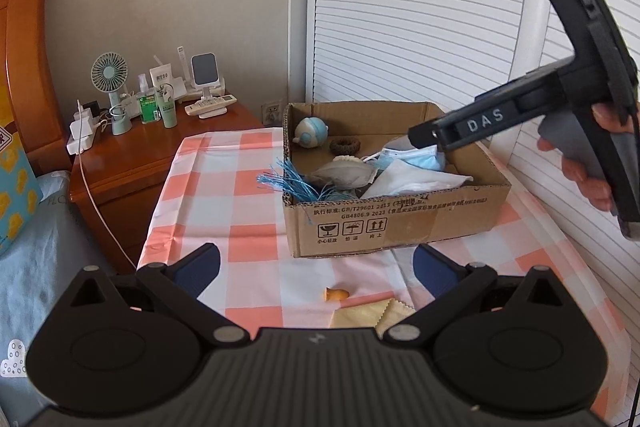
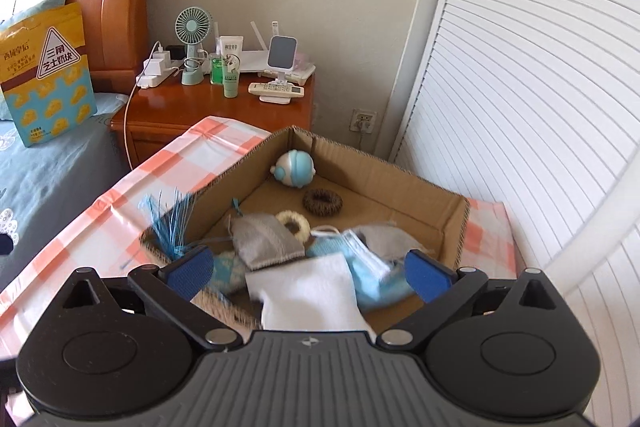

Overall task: Organize soft objects
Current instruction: 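Move the left tool to the orange toy while the right tool moves over the yellow cloth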

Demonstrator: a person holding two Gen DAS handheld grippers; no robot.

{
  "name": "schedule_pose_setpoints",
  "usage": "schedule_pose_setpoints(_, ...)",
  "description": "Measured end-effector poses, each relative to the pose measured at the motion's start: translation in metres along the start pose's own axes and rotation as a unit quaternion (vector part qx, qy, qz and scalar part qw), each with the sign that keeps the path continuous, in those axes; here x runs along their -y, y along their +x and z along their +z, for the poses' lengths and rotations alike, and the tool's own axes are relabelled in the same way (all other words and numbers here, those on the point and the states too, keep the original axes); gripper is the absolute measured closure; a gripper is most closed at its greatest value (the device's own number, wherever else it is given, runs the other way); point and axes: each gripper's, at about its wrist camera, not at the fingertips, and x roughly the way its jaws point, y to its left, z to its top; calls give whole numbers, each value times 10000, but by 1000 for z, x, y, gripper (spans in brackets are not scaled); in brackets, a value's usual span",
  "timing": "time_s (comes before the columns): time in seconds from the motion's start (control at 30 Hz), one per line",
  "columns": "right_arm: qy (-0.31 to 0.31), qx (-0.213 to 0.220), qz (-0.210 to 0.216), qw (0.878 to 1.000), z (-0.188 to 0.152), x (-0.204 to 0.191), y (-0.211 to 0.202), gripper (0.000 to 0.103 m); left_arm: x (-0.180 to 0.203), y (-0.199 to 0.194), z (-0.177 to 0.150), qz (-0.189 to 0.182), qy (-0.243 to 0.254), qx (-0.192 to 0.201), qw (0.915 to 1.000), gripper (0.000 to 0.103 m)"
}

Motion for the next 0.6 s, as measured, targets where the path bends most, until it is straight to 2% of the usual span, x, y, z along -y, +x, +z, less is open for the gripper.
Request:
schedule_pose_setpoints(0.3,577,-26,-134,9982,-63,-4,-31,0,-3,-10,-16,30,285,-33,9996,1)
schedule_pose_setpoints(0.6,1067,-138,-98,9941,-112,-21,-28,0,-3,3,-34,-141,220,-286,9992,1)
